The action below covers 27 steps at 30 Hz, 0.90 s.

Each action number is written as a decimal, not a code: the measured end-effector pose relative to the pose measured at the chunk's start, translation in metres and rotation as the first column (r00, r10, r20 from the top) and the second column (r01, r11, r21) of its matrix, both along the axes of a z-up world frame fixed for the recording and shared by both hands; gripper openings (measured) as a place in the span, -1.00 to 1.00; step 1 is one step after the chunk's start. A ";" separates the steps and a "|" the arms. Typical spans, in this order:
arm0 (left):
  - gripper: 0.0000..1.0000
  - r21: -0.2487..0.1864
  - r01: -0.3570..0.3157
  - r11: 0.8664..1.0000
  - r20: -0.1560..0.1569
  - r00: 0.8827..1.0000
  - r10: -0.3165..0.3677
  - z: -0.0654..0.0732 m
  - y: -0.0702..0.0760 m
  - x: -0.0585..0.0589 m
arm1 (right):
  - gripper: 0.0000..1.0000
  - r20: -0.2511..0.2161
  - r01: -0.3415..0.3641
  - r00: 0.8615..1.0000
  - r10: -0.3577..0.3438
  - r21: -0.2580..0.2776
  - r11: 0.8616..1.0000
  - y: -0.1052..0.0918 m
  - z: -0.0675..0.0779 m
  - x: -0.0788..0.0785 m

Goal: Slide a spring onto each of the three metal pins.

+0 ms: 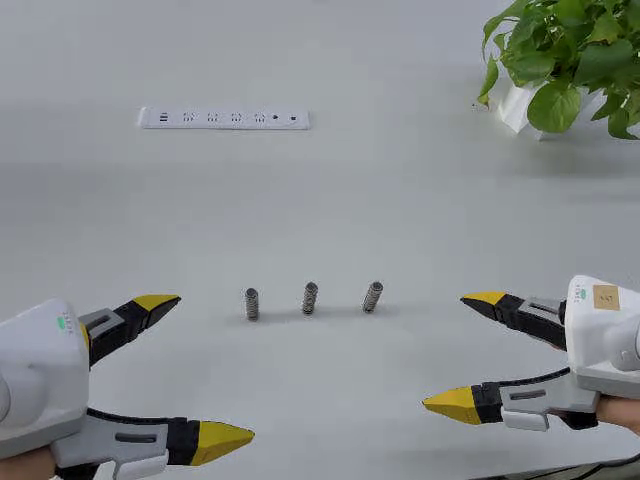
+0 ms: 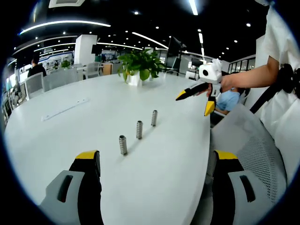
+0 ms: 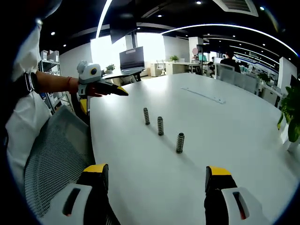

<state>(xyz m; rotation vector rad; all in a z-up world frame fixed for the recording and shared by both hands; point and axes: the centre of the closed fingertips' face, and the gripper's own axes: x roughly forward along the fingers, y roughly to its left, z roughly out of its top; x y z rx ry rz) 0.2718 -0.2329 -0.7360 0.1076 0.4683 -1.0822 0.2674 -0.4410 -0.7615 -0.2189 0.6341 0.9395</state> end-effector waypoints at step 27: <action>0.98 -0.003 0.008 1.000 -0.007 1.000 -0.008 -0.002 -0.001 -0.001 | 0.67 -0.007 -0.003 1.000 0.003 -0.007 1.000 -0.001 -0.001 0.000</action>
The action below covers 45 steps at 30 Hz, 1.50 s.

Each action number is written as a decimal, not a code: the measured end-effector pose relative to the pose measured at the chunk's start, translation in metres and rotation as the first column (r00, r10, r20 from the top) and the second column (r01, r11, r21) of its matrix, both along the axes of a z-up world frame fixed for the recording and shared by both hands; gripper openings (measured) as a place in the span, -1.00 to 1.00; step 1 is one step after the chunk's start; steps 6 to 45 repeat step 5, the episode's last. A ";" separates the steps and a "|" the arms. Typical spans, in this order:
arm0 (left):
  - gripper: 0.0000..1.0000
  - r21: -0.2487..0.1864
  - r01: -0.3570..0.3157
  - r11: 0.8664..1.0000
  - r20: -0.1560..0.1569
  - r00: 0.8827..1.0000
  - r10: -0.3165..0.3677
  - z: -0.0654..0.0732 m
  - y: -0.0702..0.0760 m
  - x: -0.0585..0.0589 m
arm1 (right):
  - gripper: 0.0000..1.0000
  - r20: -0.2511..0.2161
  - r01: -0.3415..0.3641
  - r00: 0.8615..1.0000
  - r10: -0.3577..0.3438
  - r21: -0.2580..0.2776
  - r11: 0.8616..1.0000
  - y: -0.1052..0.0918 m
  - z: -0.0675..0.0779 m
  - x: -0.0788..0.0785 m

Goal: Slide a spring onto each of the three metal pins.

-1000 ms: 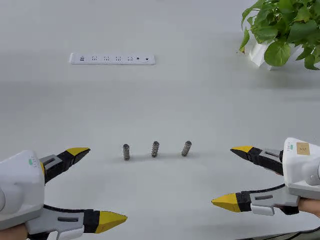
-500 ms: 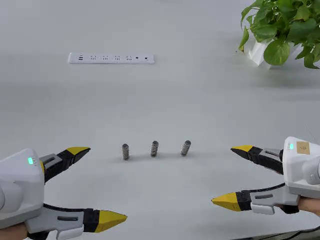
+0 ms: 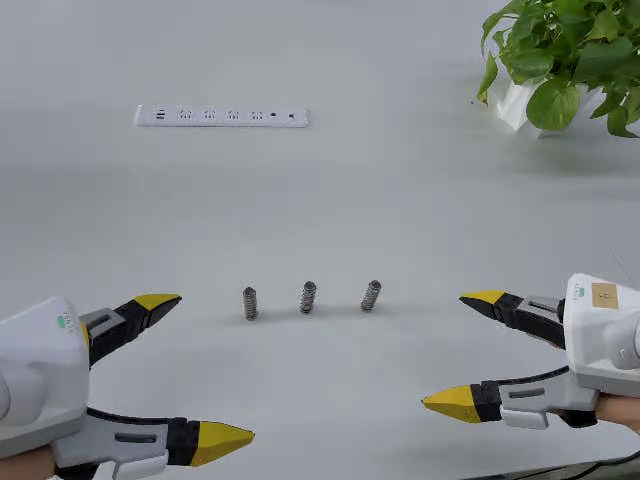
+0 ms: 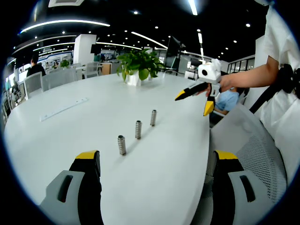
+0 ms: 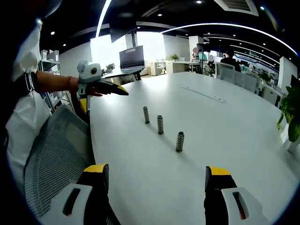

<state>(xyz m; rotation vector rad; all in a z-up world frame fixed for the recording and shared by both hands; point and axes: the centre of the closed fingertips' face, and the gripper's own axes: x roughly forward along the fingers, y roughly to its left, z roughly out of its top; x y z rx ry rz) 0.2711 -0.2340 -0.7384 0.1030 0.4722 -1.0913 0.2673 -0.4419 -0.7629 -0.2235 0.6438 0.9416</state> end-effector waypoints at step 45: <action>0.98 -0.001 0.003 1.000 -0.001 1.000 -0.003 0.000 -0.001 0.000 | 0.67 -0.002 0.002 1.000 -0.002 -0.003 1.000 -0.001 0.000 0.000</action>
